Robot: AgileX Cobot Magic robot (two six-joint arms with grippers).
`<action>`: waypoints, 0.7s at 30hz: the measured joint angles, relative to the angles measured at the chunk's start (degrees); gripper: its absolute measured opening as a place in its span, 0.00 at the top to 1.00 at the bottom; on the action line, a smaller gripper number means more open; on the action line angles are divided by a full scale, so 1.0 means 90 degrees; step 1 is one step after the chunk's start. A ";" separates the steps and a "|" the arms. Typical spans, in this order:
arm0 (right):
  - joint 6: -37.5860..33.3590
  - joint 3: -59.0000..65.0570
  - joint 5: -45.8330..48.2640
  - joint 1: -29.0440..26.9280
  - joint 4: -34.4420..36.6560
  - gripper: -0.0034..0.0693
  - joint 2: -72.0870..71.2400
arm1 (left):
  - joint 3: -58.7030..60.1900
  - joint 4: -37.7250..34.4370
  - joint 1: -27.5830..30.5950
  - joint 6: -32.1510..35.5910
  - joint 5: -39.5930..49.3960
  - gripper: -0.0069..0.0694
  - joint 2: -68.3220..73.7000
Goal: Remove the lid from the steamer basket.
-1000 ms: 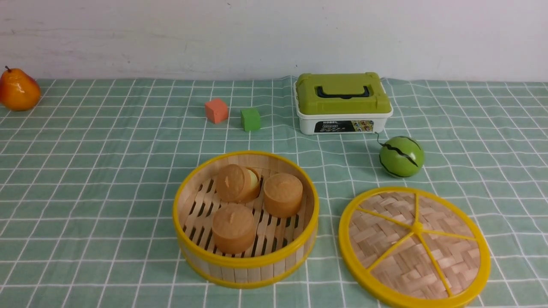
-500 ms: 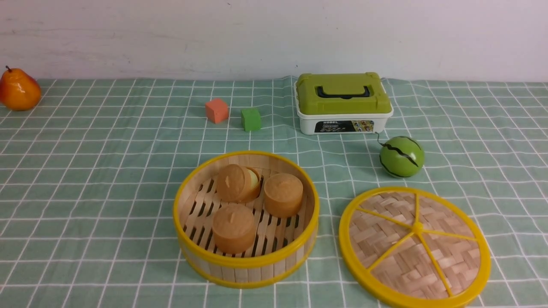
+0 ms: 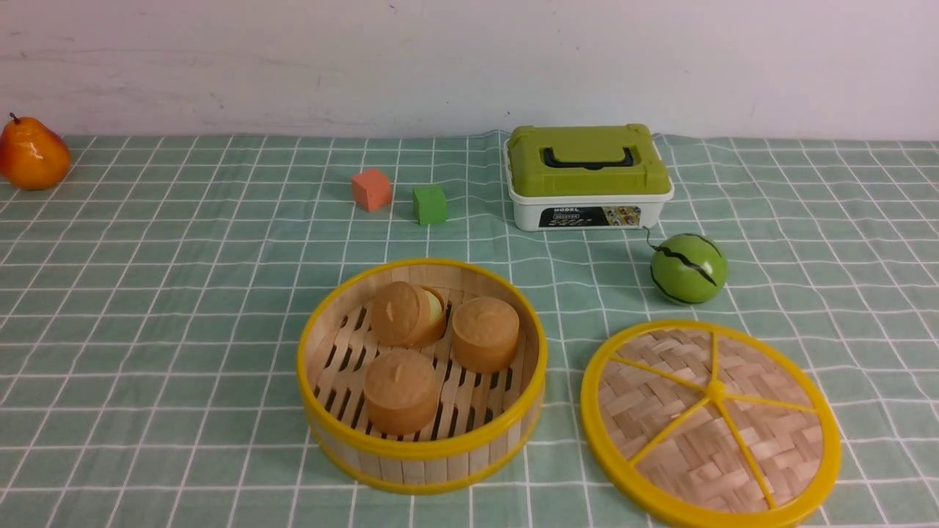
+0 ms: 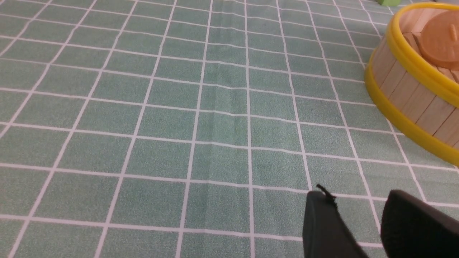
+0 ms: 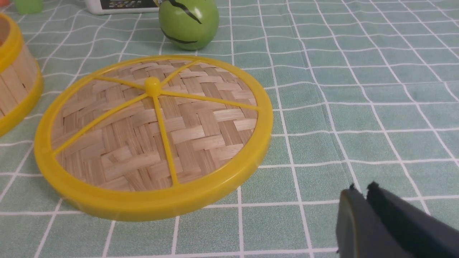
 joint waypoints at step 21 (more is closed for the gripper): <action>0.0000 -0.0005 0.0002 0.0000 0.0000 0.88 0.0000 | 0.0000 0.0000 0.0000 0.0000 0.0000 0.60 0.0000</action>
